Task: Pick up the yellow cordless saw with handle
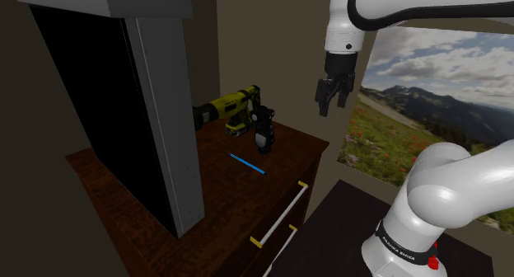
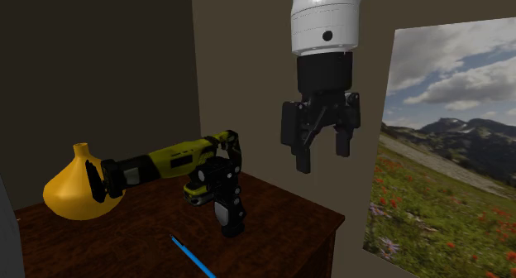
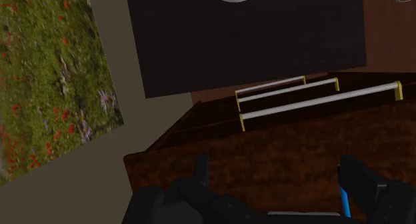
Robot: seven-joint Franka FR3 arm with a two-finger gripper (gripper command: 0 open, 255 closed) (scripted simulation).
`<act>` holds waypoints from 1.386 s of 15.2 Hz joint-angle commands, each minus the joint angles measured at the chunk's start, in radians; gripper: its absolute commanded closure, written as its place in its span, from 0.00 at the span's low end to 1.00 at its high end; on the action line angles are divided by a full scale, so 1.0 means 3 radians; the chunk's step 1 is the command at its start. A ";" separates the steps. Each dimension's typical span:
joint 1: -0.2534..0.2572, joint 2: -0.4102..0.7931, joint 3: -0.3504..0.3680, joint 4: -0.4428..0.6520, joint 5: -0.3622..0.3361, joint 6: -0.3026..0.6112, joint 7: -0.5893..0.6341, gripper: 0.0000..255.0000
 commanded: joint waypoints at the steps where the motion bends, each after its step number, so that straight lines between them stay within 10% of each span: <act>1: 0.0000 0.0000 0.0000 0.0000 0.0000 0.0000 0.0000 0.00; 11: -0.0172 0.0961 0.0657 0.0489 0.0515 0.0603 0.1614 0.00; 21: -0.0387 0.2166 0.1060 0.1450 0.0464 0.1024 0.3161 0.00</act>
